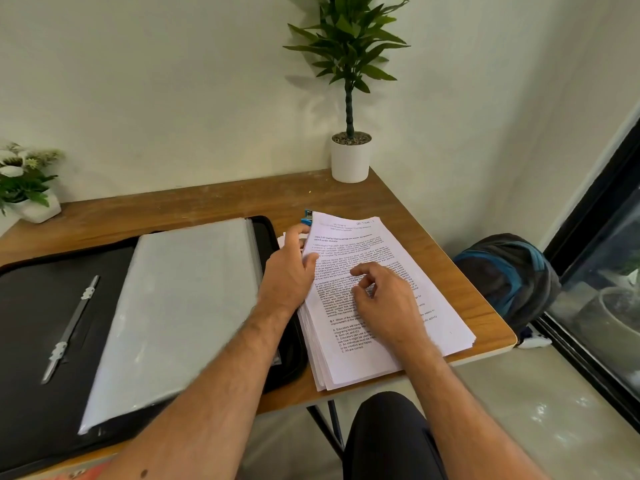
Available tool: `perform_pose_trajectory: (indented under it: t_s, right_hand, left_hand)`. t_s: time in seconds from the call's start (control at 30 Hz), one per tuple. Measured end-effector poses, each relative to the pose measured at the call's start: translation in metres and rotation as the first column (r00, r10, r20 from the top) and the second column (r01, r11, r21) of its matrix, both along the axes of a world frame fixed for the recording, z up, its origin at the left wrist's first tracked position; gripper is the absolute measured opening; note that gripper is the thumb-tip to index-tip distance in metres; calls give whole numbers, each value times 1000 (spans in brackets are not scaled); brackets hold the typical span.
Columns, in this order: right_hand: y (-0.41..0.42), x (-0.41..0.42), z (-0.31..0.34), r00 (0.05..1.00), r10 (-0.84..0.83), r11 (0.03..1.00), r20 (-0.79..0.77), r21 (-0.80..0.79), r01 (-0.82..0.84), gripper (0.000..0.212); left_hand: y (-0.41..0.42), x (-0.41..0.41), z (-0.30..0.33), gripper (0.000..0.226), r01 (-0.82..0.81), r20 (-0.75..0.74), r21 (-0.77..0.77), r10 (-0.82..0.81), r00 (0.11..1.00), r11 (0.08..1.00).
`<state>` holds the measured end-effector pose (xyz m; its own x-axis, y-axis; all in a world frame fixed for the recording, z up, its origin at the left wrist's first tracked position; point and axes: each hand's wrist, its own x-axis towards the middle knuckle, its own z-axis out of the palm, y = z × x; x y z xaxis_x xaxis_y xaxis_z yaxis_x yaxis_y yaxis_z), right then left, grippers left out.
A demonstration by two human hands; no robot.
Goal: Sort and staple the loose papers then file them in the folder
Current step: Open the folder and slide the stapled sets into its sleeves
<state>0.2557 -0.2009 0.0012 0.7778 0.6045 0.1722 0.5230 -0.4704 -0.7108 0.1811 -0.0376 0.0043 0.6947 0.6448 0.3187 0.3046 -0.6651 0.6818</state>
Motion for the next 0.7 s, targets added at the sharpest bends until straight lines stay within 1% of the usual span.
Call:
perform_pose_trajectory:
  t_s: [0.03,0.1,0.17,0.2,0.27,0.33,0.4,0.47,0.53,0.57,0.6,0.63,0.67,0.7]
  right_hand:
    - [1,1,1,1000,-7,1000,-15,10,7,26]
    - [3,3,2,999,-22,999,-41,35,23,25]
    - [4,5,5,998,-16,998,-63,53,20,24]
    - [4,6,6,996,-11,998,-85,58,16,24]
    - [2,9,11,990,3,998,-139,62,5,24]
    - [-3,11,19,988,-9,995,-154,98,25,25]
    - [-7,16,29,995,-73,985,-66,149,82,30]
    - [-12,13,45,987,-159,966,35,214,148,38]
    - [-14,6,63,968,-231,944,100,263,198,49]
    - [-14,2,71,968,-235,942,83,265,206,55]
    - [-15,-1,77,980,-200,946,20,263,188,59]
    - [-17,-6,84,988,-116,956,-101,258,139,59]
    - [-19,-11,90,961,23,959,-275,279,57,55]
    - [-20,-16,94,879,171,949,-445,313,-27,49]
  left_hand:
    - [2,1,3,47,-16,-7,-73,16,1000,997]
    - [11,5,9,42,-21,-42,-235,12,999,972]
    - [15,4,13,39,34,-52,-401,-60,997,915]
    - [15,4,17,38,61,-45,-450,-91,995,891]
    - [11,3,21,34,78,-19,-454,-97,995,887]
    - [5,0,27,30,67,76,-484,-35,996,873]
    - [2,-9,37,28,87,205,-595,47,978,799]
    - [2,-25,48,27,149,310,-688,101,945,710]
    - [4,-46,57,27,206,373,-723,122,920,659]
    - [6,-56,60,27,218,390,-732,135,911,645]
    - [7,-68,64,27,224,407,-737,154,900,638]
    - [9,-79,65,28,224,418,-742,176,891,631]
    - [10,-91,67,29,217,427,-750,206,880,625]
    - [13,-102,66,30,206,430,-759,238,871,618]
